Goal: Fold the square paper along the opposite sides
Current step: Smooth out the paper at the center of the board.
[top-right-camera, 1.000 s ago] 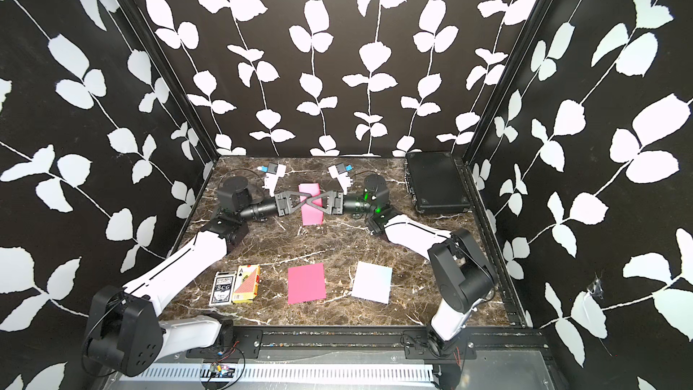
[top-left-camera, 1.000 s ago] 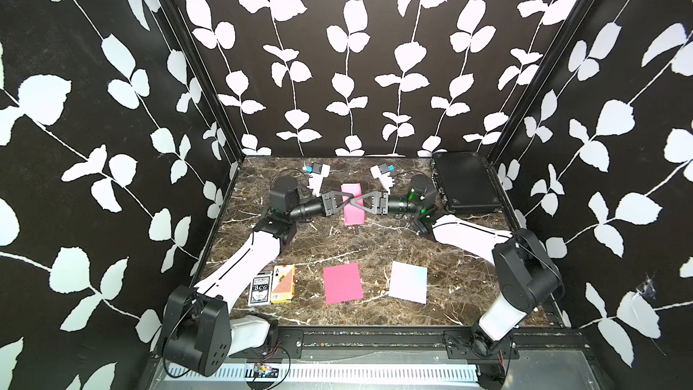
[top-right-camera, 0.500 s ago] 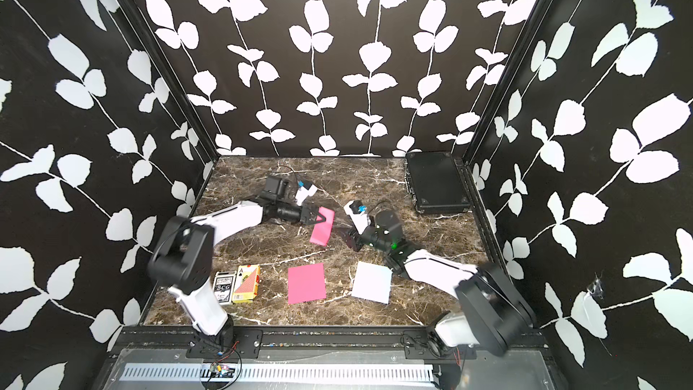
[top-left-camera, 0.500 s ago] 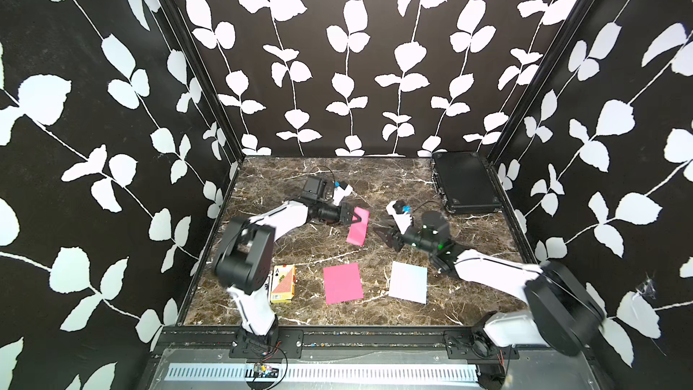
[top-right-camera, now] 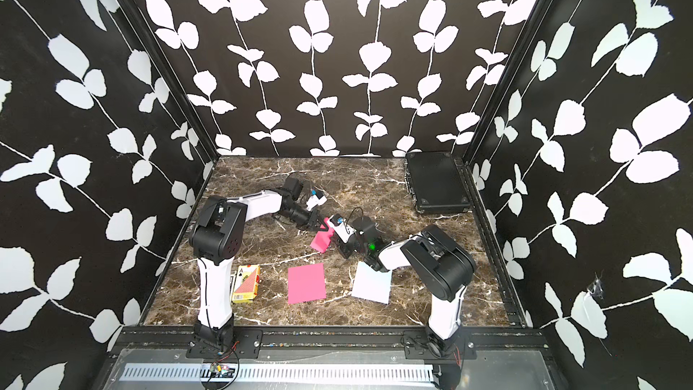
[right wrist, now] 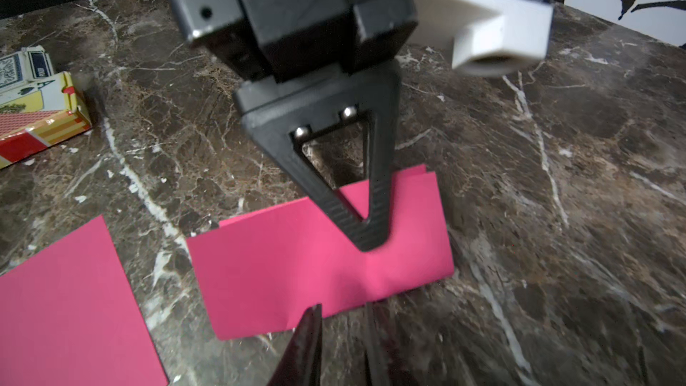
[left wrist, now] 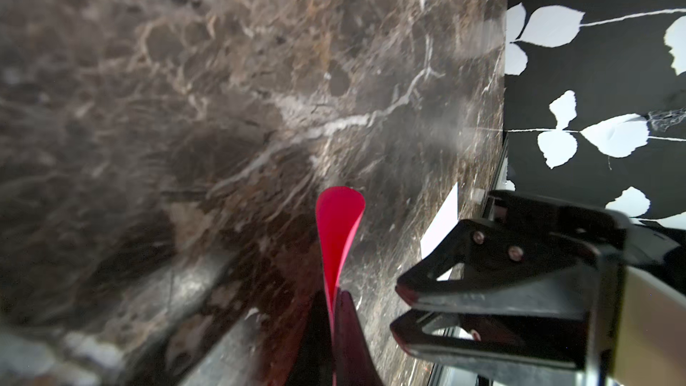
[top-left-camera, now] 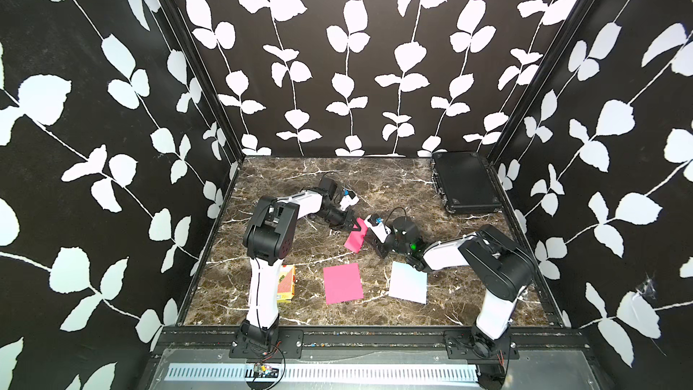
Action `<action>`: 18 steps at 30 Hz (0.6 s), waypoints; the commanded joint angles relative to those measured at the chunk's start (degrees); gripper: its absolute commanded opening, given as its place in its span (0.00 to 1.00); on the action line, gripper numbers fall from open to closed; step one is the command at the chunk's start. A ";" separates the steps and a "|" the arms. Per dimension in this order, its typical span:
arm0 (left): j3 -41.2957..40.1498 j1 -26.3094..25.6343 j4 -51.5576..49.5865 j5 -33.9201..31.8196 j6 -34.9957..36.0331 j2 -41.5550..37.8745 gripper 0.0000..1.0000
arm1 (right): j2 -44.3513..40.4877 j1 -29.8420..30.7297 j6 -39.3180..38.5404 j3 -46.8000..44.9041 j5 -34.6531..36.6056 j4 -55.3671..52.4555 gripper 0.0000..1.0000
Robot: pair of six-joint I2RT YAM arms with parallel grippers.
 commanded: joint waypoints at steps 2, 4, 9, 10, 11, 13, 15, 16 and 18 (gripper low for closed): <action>1.98 0.64 -3.05 0.71 3.02 1.42 0.00 | 2.29 0.45 1.75 3.51 -0.50 3.69 0.22; 2.24 0.68 -3.04 0.72 3.17 2.05 0.00 | 3.61 0.46 1.96 4.59 -0.62 3.91 0.21; 2.40 0.75 -2.59 0.80 2.75 3.07 0.00 | 6.88 0.66 3.80 5.79 -1.16 4.90 0.19; 2.51 0.68 -2.61 0.74 2.78 3.21 0.00 | 7.30 0.75 3.98 5.72 -1.12 4.84 0.19; 2.59 0.75 -2.76 0.72 2.80 3.33 0.00 | 7.78 0.83 4.16 5.38 -1.08 5.04 0.20; 2.59 0.84 -2.84 0.72 2.94 3.34 0.00 | 8.76 0.81 4.94 4.71 -0.95 6.01 0.20; 2.69 0.91 -3.09 0.38 3.04 3.34 0.00 | 9.66 0.83 5.57 4.34 -0.95 6.62 0.20; 2.73 0.99 -3.30 0.30 3.16 3.34 0.00 | 9.90 0.84 5.57 4.32 -0.87 6.58 0.20; 2.88 0.99 -3.79 -0.09 3.18 3.34 0.00 | 10.36 0.78 5.52 4.08 -0.58 6.39 0.20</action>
